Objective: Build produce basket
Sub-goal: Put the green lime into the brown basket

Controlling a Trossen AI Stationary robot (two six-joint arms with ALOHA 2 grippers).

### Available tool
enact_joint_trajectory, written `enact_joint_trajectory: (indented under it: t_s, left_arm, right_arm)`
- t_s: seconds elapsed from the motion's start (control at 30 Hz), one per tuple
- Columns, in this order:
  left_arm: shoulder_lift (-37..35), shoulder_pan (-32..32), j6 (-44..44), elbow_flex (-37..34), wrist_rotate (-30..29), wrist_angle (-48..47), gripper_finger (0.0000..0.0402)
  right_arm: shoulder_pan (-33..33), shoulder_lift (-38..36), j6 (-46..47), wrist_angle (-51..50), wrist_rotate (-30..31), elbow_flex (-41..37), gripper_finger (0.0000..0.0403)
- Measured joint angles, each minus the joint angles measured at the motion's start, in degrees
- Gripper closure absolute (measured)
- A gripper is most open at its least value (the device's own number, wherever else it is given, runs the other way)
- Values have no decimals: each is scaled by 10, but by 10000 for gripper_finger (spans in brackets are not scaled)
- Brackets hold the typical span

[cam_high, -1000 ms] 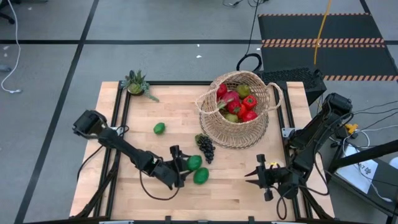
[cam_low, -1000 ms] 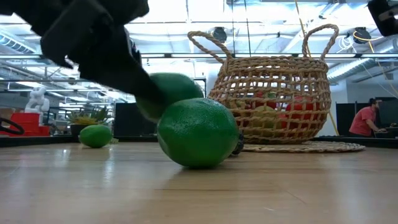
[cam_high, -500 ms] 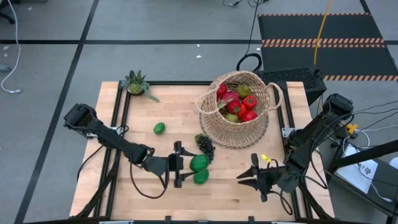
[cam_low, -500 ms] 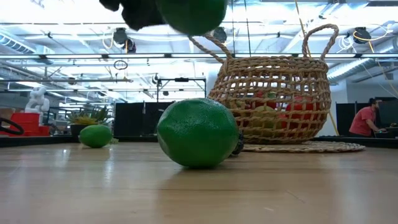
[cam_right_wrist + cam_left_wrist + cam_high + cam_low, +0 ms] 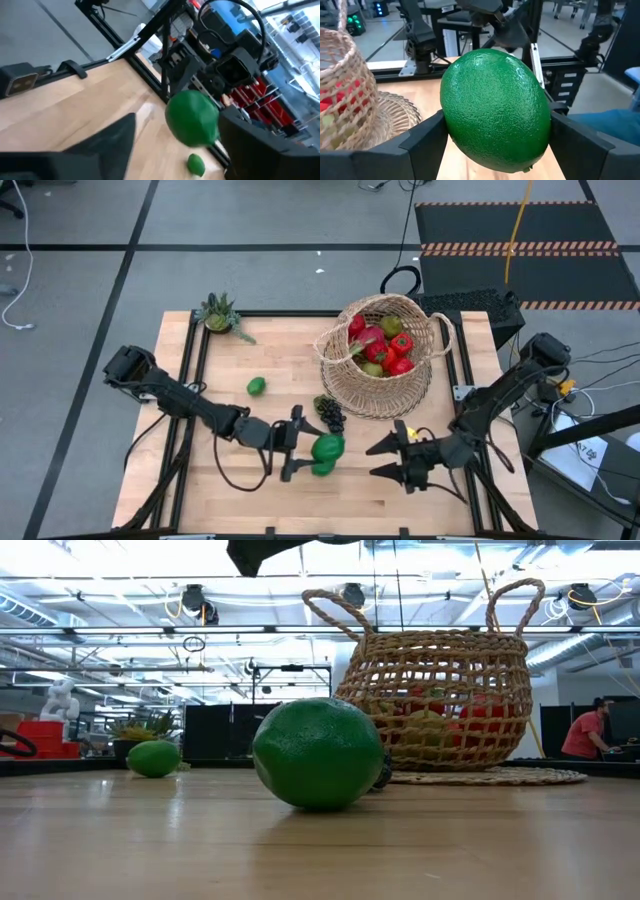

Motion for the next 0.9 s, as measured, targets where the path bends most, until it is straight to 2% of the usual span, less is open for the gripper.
enact_joint_trajectory:
  t_s: [0.13, 0.27, 0.53, 0.7, 0.9]
  left_arm:
    - [0, 13, -8, 0, 28, 0, 90]
    - [0, 22, -17, 0, 51, 1, 90]
    - [0, 27, -20, 0, 62, 0, 89]
    - [0, 27, -31, 0, 62, -8, 89]
    - [0, 27, -44, 0, 62, -24, 89]
  right_arm:
    - [-29, 24, -38, 53, -29, 0, 61]
    - [-55, 54, -81, 95, -34, 0, 34]
    - [-104, 92, -97, 141, -67, 0, 25]
    - [-128, 111, -95, 159, -131, 0, 25]
    - [-158, 128, -86, 184, -176, 0, 25]
